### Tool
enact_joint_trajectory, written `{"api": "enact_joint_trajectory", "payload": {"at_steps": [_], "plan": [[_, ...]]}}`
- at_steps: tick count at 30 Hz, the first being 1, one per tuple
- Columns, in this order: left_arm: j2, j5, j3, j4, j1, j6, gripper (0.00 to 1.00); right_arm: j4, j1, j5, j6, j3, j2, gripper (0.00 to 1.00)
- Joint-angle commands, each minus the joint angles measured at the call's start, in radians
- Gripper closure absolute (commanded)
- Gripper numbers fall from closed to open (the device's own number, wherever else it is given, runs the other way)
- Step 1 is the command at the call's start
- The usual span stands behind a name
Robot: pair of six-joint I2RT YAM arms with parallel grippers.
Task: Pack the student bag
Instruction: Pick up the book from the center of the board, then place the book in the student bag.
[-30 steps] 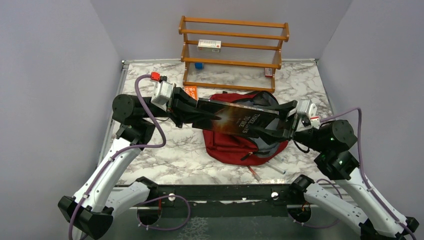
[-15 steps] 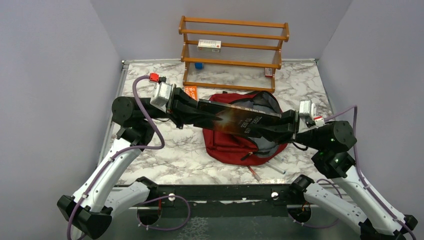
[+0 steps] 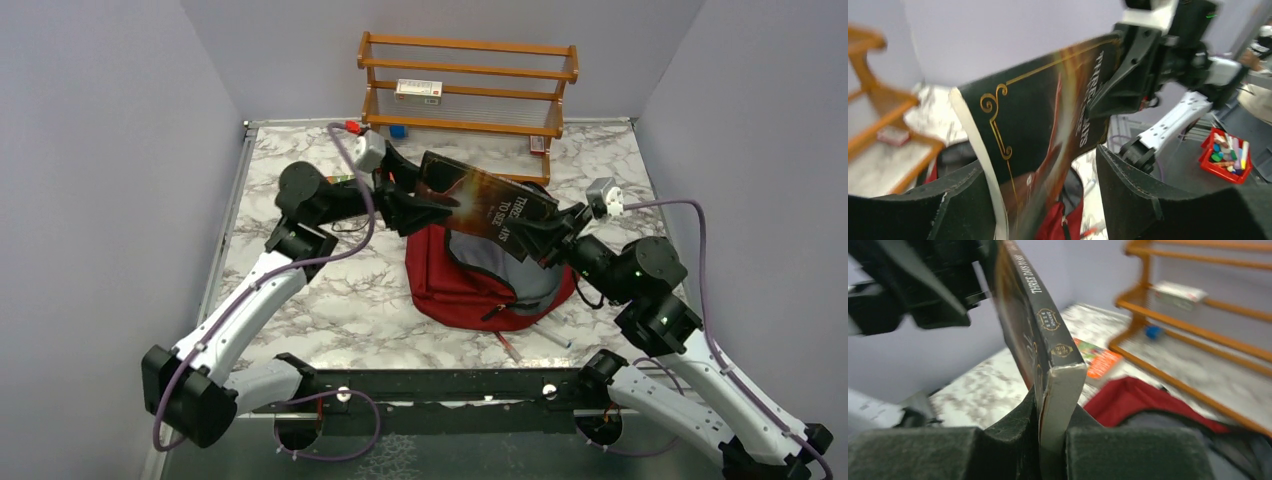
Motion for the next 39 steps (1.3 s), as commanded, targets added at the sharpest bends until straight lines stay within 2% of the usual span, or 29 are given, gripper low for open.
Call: {"api": "enact_joint_trajectory", "payload": {"at_steps": [1, 4, 6, 10, 14, 20, 22, 26, 29, 35, 39], "plan": [[0.077, -0.132, -0.011, -0.23, 0.0, 0.088, 0.34, -0.146, -0.011, 0.621, 0.085, 0.005, -0.01, 1.0], [0.133, -0.27, 0.038, -0.38, -0.001, 0.132, 0.33, -0.301, -0.011, 0.825, 0.157, 0.03, 0.002, 1.0], [0.172, -0.343, 0.071, -0.447, -0.005, 0.148, 0.33, -0.381, -0.012, 0.904, 0.19, 0.051, 0.021, 1.0], [0.243, -0.491, 0.122, -0.532, -0.046, 0.163, 0.33, -0.508, -0.012, 0.966, 0.218, 0.107, 0.083, 0.99], [0.329, -0.68, 0.189, -0.6, -0.157, 0.188, 0.33, -0.559, -0.018, 0.975, 0.211, 0.156, 0.134, 0.99], [0.505, -0.88, 0.297, -0.69, -0.243, 0.141, 0.38, -0.515, -0.102, 0.84, 0.133, 0.213, 0.219, 0.99], [0.549, -0.956, 0.319, -0.703, -0.264, 0.121, 0.39, -0.494, -0.201, 0.727, 0.114, 0.228, 0.259, 0.99], [0.631, -1.106, 0.374, -0.719, -0.317, 0.109, 0.38, -0.426, -0.488, 0.37, 0.125, 0.224, 0.33, 0.99], [0.7, -1.175, 0.451, -0.757, -0.353, 0.112, 0.3, -0.388, -0.618, 0.186, 0.159, 0.22, 0.363, 0.99], [0.824, -1.281, 0.58, -0.83, -0.441, 0.161, 0.2, -0.383, -0.643, 0.145, 0.172, 0.216, 0.347, 1.0], [0.904, -1.328, 0.638, -0.896, -0.476, 0.185, 0.17, -0.404, -0.644, 0.151, 0.172, 0.203, 0.297, 1.0]]}}
